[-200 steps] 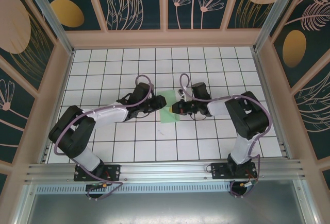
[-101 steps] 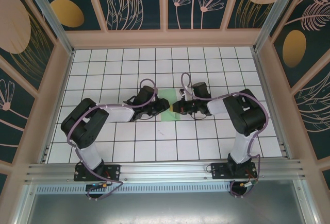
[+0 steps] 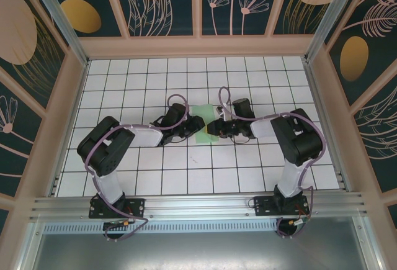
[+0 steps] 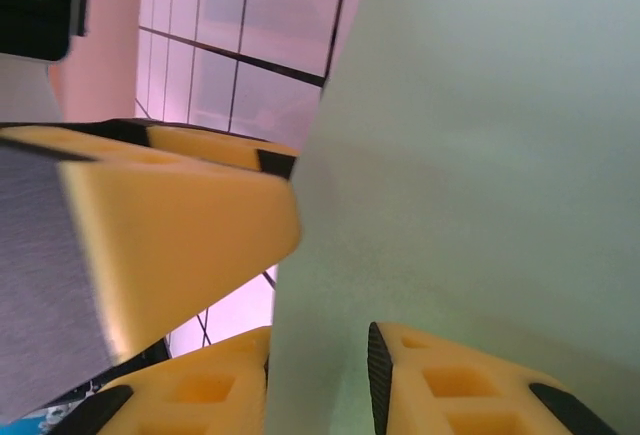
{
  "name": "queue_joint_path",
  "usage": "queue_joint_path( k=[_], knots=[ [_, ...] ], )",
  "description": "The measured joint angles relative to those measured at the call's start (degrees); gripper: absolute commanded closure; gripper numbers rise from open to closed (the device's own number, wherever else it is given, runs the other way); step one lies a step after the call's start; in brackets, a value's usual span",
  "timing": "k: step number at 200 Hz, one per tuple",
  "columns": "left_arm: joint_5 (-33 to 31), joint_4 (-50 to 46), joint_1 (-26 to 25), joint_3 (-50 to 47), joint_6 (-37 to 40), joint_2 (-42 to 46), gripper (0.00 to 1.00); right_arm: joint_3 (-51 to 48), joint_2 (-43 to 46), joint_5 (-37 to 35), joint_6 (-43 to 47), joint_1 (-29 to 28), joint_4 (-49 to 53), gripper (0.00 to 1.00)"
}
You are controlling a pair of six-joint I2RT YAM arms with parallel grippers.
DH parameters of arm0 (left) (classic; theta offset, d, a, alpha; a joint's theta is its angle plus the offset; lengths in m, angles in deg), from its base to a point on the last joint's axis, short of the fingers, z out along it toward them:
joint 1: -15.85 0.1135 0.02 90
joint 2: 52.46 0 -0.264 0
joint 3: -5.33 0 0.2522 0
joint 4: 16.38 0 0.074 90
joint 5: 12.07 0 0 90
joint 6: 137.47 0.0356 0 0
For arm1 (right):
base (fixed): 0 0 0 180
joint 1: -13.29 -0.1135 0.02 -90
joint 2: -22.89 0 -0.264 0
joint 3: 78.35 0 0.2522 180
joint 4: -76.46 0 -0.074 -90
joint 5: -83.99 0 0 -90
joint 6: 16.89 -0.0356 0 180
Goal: Fold a paper plane with a square sheet of paper (pick it up from the middle)
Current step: Fold the triangle a second time at the center of the table.
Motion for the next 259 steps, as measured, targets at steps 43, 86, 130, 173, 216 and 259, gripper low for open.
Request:
queue_joint_path(
  k=[43, 86, 130, 173, 216, 259],
  knots=[
    [0.0, 0.1, 0.0, 0.0, -0.5, -1.1, 0.63, 0.7, 2.3, -3.2, 3.8, 0.0, 3.4, 0.84],
    [0.1, 0.3, 0.0, 0.0, -0.6, -1.1, 0.61, 0.9, 2.3, -5.5, 4.6, 0.0, 4.4, 1.0],
    [-1.8, -0.6, 0.0, -0.9, -0.5, 1.0, 0.54, 0.5, 5.4, -5.7, 2.6, -0.2, 4.2, 1.0],
    [-6.9, -4.3, 0.1, -4.0, -0.3, 11.0, 0.49, -2.1, 11.9, -8.9, -4.0, -4.2, 3.3, 1.0],
    [-11.1, -9.5, 0.6, -6.2, 0.5, 18.8, 0.49, -3.1, 14.0, -15.0, -15.1, -12.3, 1.0, 1.0],
    [-11.7, -11.7, 0.9, -8.3, 2.2, 22.6, 0.63, -6.1, 14.0, -19.8, -23.3, -14.5, -3.2, 1.0]
  ],
)
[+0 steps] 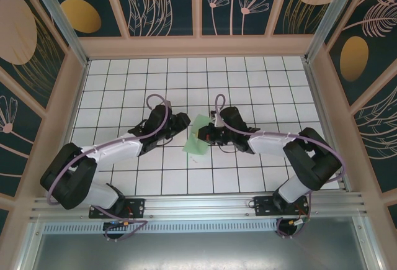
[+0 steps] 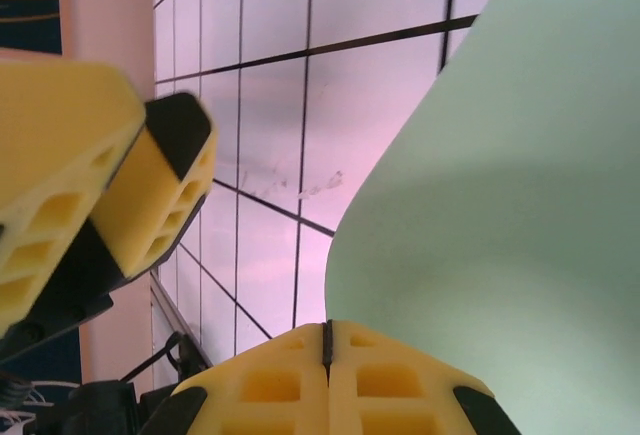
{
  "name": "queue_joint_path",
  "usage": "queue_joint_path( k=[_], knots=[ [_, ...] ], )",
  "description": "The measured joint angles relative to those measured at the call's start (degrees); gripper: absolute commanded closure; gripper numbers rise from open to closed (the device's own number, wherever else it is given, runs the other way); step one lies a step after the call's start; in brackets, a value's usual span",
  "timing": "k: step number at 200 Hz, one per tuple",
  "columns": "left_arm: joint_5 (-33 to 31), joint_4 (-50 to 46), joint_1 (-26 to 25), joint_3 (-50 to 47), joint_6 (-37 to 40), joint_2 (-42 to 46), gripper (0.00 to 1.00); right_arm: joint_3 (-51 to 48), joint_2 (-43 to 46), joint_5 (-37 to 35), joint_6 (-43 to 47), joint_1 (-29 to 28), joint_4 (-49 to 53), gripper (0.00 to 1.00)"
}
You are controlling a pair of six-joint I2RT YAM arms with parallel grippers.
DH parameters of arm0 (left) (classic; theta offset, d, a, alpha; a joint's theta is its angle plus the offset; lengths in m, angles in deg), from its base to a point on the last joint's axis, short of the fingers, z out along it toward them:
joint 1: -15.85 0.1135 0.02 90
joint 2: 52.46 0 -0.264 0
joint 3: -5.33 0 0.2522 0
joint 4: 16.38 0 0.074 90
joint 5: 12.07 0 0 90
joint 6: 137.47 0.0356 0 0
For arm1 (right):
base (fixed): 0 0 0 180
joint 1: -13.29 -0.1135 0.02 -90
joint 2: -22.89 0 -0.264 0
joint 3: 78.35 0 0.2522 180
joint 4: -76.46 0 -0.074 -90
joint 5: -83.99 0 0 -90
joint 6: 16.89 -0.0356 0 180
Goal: Fold a paper plane with a square sheet of paper (pick it up from the middle)
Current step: Fold the triangle a second time at the center of the table.
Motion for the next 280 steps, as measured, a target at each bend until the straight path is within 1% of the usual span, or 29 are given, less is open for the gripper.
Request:
queue_joint_path(
  k=[20, 39, 66, 82, 101, 126, 145, 164, 208, 222, 263, 280],
  knots=[
    [2.6, 1.2, 0.0, -1.8, 0.4, -0.7, 0.68, -0.7, -1.1, 0.1, -1.0, 1.0, -1.6, 1.0],
    [5.9, 2.9, -0.1, -2.1, 0.9, -4.1, 0.72, -1.0, -3.3, 1.7, -1.1, 2.6, -3.8, 1.0],
    [8.4, 4.3, -1.2, -2.0, 1.4, -8.3, 0.78, -1.4, -5.2, 3.6, -0.6, 4.9, -4.8, 1.0],
    [8.8, 4.3, -1.9, -2.0, 1.3, -9.7, 0.8, -1.4, -5.7, 4.8, -0.4, 6.0, -5.3, 1.0],
    [9.5, 4.8, -2.5, -1.8, 1.3, -11.0, 0.84, -1.4, -6.2, 6.0, 0.0, 7.0, -6.1, 1.0],
    [10.5, 5.1, -3.4, 0.8, 1.4, -13.9, 0.86, -1.8, -6.5, 7.2, 0.2, 7.4, -7.4, 1.0],
    [10.9, 5.2, -4.2, 3.1, 1.3, -16.2, 0.91, -1.8, -6.6, 7.5, 0.2, 7.5, -8.0, 1.0],
    [10.6, 4.8, -4.8, 3.9, 0.9, -18.0, 0.93, -1.8, -6.8, 7.7, 0.2, 7.8, -8.4, 1.0],
    [9.1, 2.3, -4.9, 4.0, 0.4, -19.0, 0.92, -1.8, -6.8, 8.0, 0.2, 8.1, -8.5, 1.0],
    [8.8, 2.3, -4.9, 4.0, 0.3, -19.1, 0.89, -1.8, -6.8, 8.2, 0.3, 8.1, -8.5, 1.0],
    [8.8, 1.1, -4.9, 7.4, 0.7, -21.7, 0.94, -1.8, -6.8, 8.6, 1.2, 8.1, -8.1, 1.0],
    [8.7, 0.7, -4.9, 8.0, 1.1, -22.2, 0.94, -1.3, -6.8, 8.6, 3.8, 8.3, -6.2, 1.0]
  ],
)
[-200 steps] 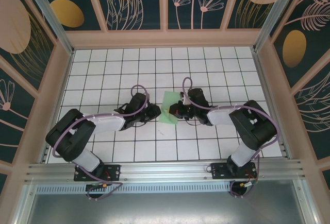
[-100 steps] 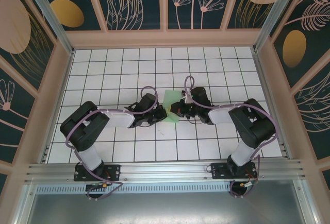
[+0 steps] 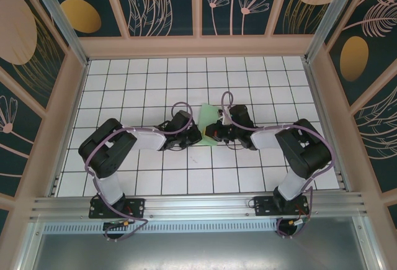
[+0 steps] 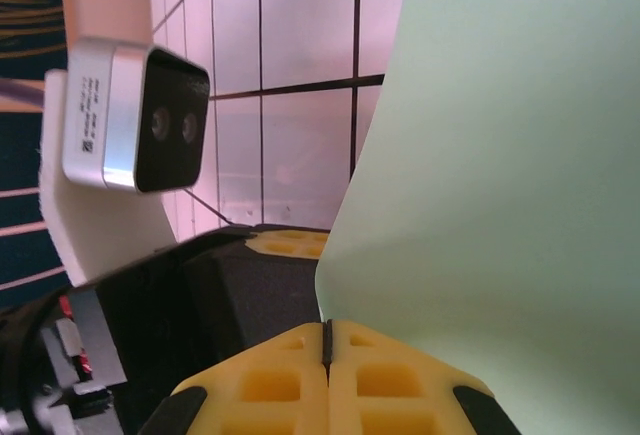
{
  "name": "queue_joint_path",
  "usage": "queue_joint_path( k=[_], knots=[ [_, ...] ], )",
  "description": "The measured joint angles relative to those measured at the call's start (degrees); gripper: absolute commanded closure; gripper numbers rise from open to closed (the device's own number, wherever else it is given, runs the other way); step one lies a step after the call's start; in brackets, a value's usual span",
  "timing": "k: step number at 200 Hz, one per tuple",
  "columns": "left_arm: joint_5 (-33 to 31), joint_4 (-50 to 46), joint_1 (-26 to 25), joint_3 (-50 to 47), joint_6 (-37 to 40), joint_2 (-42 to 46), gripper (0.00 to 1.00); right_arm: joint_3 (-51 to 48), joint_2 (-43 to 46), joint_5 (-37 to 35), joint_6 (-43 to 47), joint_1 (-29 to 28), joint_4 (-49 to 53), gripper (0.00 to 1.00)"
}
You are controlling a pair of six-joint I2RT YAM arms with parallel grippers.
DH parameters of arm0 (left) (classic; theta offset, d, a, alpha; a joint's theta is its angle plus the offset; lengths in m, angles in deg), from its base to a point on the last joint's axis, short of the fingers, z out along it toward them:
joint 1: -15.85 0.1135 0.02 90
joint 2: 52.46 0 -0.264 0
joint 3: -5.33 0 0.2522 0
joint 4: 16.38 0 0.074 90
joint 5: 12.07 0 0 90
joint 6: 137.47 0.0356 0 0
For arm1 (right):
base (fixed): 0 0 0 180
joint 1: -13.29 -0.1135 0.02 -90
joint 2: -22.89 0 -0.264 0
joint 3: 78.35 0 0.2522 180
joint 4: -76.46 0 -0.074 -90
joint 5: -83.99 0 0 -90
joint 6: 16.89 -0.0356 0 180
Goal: Fold a paper plane with a square sheet of paper (pick it up from the middle)
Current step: Fold the triangle a second time at the center of the table.
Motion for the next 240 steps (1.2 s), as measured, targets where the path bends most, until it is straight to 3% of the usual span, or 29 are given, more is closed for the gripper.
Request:
queue_joint_path(
  k=[93, 164, 240],
  knots=[
    [-1.4, -4.4, -0.4, 2.6, 4.3, -0.5, 0.94, 6.3, -2.9, 3.4, 17.0, 8.0, 11.1, 1.0],
    [-1.4, -6.6, -0.4, 4.5, 6.5, -1.3, 0.92, 10.5, -6.7, 5.9, 29.1, 9.1, 16.6, 1.0],
    [-1.2, -7.2, -0.4, 5.5, 6.9, -1.9, 0.89, 12.5, -7.0, 0.7, 36.0, 9.2, 21.7, 1.0]
  ],
)
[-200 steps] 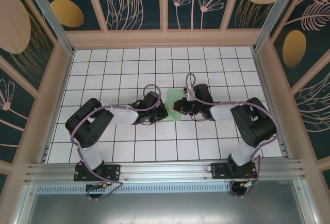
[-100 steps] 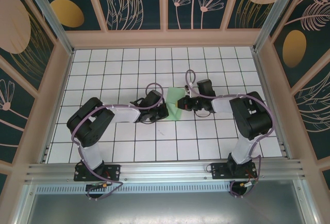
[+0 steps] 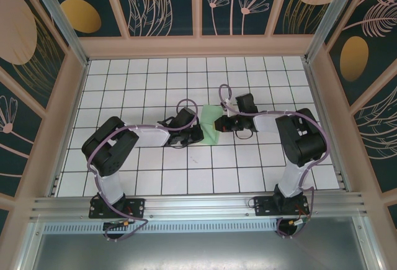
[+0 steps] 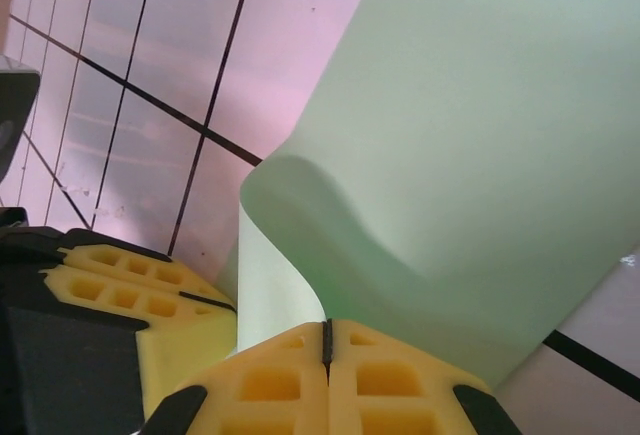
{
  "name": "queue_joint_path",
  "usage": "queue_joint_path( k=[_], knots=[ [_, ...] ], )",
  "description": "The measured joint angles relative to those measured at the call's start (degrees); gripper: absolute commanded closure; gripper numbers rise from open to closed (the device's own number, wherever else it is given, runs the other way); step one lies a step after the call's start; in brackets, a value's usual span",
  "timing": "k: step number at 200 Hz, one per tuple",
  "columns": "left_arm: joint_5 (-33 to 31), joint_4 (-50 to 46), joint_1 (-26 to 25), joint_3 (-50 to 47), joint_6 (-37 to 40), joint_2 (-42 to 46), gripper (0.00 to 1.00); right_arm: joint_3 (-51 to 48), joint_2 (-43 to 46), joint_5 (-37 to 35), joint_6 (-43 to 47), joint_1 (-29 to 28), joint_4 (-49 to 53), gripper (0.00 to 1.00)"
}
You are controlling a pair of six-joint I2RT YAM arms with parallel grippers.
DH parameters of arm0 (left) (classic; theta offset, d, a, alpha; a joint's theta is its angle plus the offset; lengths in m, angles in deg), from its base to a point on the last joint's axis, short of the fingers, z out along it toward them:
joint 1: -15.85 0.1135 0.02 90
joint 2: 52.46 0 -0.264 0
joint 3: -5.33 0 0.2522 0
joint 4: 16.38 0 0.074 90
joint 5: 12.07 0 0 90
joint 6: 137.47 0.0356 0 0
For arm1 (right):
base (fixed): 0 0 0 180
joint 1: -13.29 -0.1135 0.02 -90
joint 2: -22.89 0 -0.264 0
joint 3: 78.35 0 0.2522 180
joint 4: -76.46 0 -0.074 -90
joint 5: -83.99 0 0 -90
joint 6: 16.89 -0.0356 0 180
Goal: Fold a paper plane with a square sheet of paper (pick it up from the middle)
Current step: Fold the triangle a second time at the center of the table.
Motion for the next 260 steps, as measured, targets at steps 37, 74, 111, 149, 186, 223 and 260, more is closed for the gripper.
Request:
queue_joint_path(
  k=[37, 74, 111, 149, 186, 223, 260],
  knots=[
    [0.2, 0.0, 0.0, 0.5, 0.0, -0.3, 0.89, -0.1, 0.0, -1.8, 0.9, 0.0, 0.9, 1.0],
    [0.4, 0.0, 0.0, 0.5, 0.4, -0.5, 0.88, -0.6, 0.6, -4.4, 1.7, 0.0, 1.2, 1.0],
    [0.8, 0.0, 0.0, 0.9, 0.5, -0.8, 0.88, -0.6, 0.6, -5.7, 2.6, -0.1, 1.0, 1.0],
    [1.0, 0.0, 0.0, 1.3, 0.8, -1.2, 0.88, -0.6, 0.6, -7.3, 3.6, -0.8, 0.5, 1.0],
    [1.0, 0.0, 0.0, 1.4, 0.9, -1.3, 0.88, -0.6, 0.6, -9.5, 4.9, -1.2, 0.3, 1.0],
    [1.0, 0.0, -0.1, 1.4, 0.9, -1.3, 0.88, -0.6, 0.9, -11.5, 5.8, -1.6, 0.3, 1.0],
    [1.0, 0.0, -0.2, 1.6, 1.2, -1.3, 0.87, -0.6, 1.1, -12.7, 6.0, -1.7, 0.3, 1.0]
  ],
)
